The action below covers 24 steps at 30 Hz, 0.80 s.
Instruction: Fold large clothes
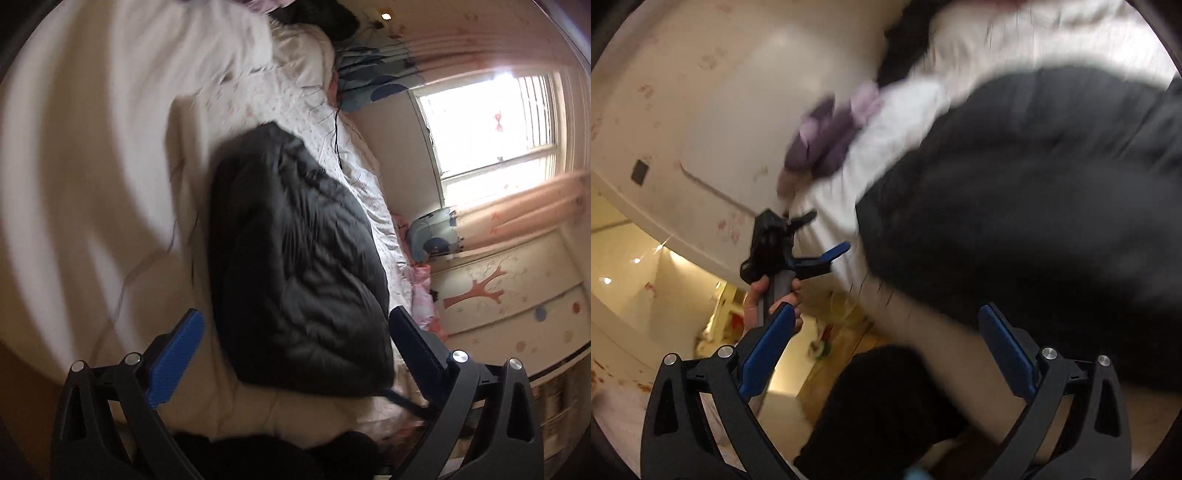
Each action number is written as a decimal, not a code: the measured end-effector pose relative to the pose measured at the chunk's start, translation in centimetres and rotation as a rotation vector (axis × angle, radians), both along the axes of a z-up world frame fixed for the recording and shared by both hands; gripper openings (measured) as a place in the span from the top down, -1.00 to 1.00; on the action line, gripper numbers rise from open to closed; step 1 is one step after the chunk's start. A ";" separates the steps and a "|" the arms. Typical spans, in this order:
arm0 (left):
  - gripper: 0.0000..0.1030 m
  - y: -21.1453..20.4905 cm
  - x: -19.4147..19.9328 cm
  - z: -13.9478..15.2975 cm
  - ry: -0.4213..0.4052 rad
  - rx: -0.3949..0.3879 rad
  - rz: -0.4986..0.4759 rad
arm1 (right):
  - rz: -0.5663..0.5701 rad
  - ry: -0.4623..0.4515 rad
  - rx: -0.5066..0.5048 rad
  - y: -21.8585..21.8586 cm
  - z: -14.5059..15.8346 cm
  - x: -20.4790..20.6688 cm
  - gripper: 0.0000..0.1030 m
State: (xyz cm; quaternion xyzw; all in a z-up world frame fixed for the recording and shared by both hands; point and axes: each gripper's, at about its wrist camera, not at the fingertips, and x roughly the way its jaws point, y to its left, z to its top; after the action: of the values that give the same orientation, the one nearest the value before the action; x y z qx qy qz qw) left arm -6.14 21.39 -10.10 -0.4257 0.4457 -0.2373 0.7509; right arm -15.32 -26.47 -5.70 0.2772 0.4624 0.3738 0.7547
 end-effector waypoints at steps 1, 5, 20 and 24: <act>-0.86 -0.3 -0.8 -0.8 0.013 -0.046 -0.001 | 0.008 0.030 -0.005 1.5 -1.1 0.4 -0.86; -0.86 -2.4 -2.1 -2.2 0.039 -0.113 -0.005 | -0.048 0.149 0.036 4.2 -4.8 2.7 -0.86; -0.86 -9.3 3.1 -3.5 0.036 -0.159 0.008 | -0.187 0.096 0.082 -3.6 -1.8 -0.4 -0.88; -0.86 -10.3 4.2 -4.0 0.060 -0.075 -0.043 | -0.389 0.177 0.021 -14.5 -3.6 -5.9 -0.88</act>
State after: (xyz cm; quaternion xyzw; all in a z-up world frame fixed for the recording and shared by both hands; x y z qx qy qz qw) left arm -1.91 11.06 -14.12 -0.4506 0.4680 -0.2571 0.7154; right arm -21.26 -40.95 -9.28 0.4008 0.4608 0.2003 0.7661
